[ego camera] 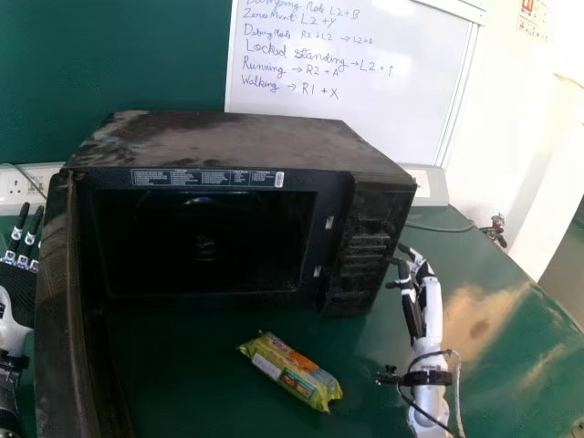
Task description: Put biscuit inside oven
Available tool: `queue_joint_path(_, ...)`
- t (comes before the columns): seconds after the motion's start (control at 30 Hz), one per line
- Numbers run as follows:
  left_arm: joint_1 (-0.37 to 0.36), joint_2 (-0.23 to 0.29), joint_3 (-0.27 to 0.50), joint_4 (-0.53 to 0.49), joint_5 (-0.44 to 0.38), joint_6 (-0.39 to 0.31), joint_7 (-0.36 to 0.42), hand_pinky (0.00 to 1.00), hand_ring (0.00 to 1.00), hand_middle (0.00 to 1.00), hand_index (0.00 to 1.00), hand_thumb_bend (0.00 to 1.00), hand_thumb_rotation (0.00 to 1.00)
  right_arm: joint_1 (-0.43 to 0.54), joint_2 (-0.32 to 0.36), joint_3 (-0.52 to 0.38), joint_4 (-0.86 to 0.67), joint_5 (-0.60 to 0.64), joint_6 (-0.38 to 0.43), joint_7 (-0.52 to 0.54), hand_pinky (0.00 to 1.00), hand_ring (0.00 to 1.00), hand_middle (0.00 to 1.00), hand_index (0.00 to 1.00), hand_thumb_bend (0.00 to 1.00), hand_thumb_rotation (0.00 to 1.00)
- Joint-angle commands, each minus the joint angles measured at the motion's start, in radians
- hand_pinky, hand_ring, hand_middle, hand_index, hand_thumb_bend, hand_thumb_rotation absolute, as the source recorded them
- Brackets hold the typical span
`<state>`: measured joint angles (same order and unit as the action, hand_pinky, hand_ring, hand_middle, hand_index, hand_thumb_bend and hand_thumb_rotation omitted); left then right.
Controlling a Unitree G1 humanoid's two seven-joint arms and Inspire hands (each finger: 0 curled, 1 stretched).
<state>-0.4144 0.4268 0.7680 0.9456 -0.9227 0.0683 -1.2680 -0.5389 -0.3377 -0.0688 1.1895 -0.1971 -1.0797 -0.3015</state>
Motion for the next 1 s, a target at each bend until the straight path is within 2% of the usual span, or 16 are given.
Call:
queue_joint_path(0.0, 0.054, -0.06, 0.012, 0.041, 0.0, 0.013, -0.002, 0.0, 0.1, 0.77, 1.0, 0.1, 0.72, 0.072, 0.062, 0.01, 0.035, -0.013, -0.026, -0.022, 0.43, 0.51, 0.68, 0.83, 0.94, 0.78)
queue_joint_path(0.03, 0.054, -0.057, 0.01, 0.044, 0.001, 0.014, -0.008, 0.0, 0.04, 0.78, 1.0, 0.09, 0.75, 0.072, 0.061, 0.013, 0.036, -0.021, -0.031, -0.031, 0.42, 0.51, 0.68, 0.83, 0.95, 0.78)
queue_joint_path(0.1, 0.053, -0.053, 0.009, 0.049, 0.004, 0.013, -0.011, 0.0, 0.01, 0.79, 1.0, 0.09, 0.76, 0.073, 0.054, 0.023, 0.037, -0.046, -0.038, -0.058, 0.42, 0.51, 0.68, 0.83, 0.96, 0.78)
queue_joint_path(0.13, 0.053, -0.054, 0.01, 0.048, 0.005, 0.009, -0.005, 0.0, 0.06, 0.78, 1.0, 0.11, 0.74, 0.073, 0.05, 0.029, 0.036, -0.06, -0.041, -0.075, 0.42, 0.51, 0.68, 0.84, 0.96, 0.78)
queue_joint_path(0.2, 0.055, -0.055, 0.01, 0.045, 0.005, 0.011, 0.002, 0.0, 0.09, 0.77, 1.0, 0.11, 0.74, 0.072, 0.044, 0.04, 0.036, -0.085, -0.042, -0.102, 0.42, 0.51, 0.69, 0.84, 0.97, 0.79)
queue_joint_path(0.33, 0.053, -0.052, 0.009, 0.051, 0.003, 0.019, -0.007, 0.0, 0.01, 0.78, 1.0, 0.08, 0.78, 0.068, 0.02, 0.081, 0.031, -0.168, -0.035, -0.183, 0.42, 0.52, 0.7, 0.85, 0.99, 0.8)
queue_joint_path(0.4, 0.053, -0.055, 0.011, 0.048, 0.003, 0.015, -0.002, 0.0, 0.06, 0.77, 1.0, 0.08, 0.77, 0.064, -0.002, 0.12, 0.024, -0.239, -0.015, -0.258, 0.43, 0.53, 0.7, 0.86, 1.0, 0.83)
queue_joint_path(0.5, 0.051, -0.053, 0.012, 0.052, 0.003, 0.016, -0.005, 0.0, 0.03, 0.78, 1.0, 0.07, 0.78, 0.055, -0.026, 0.174, 0.02, -0.326, 0.002, -0.362, 0.45, 0.55, 0.71, 0.84, 1.0, 0.84)
queue_joint_path(0.53, 0.051, -0.054, 0.012, 0.051, 0.004, 0.014, -0.002, 0.0, 0.07, 0.77, 1.0, 0.08, 0.77, 0.051, -0.034, 0.193, 0.019, -0.354, 0.011, -0.398, 0.46, 0.55, 0.7, 0.84, 1.0, 0.84)
queue_joint_path(0.6, 0.052, -0.056, 0.01, 0.047, 0.005, 0.013, -0.003, 0.0, 0.07, 0.77, 1.0, 0.09, 0.77, 0.044, -0.049, 0.227, 0.02, -0.398, 0.024, -0.458, 0.47, 0.56, 0.71, 0.84, 1.0, 0.84)
queue_joint_path(0.8, 0.051, -0.056, 0.009, 0.047, 0.005, 0.015, 0.002, 0.0, 0.07, 0.76, 1.0, 0.1, 0.76, 0.03, -0.073, 0.291, 0.026, -0.452, 0.038, -0.555, 0.49, 0.57, 0.7, 0.83, 1.0, 0.85)
queue_joint_path(0.9, 0.053, -0.059, 0.01, 0.04, 0.003, 0.021, 0.009, 0.0, 0.14, 0.75, 1.0, 0.12, 0.71, 0.022, -0.09, 0.335, 0.018, -0.502, 0.07, -0.622, 0.49, 0.58, 0.71, 0.84, 1.0, 0.87)
queue_joint_path(0.97, 0.055, -0.06, 0.008, 0.034, 0.004, 0.022, 0.009, 0.0, 0.09, 0.76, 1.0, 0.08, 0.74, 0.017, -0.101, 0.367, 0.015, -0.54, 0.092, -0.677, 0.48, 0.58, 0.72, 0.84, 1.0, 0.89)
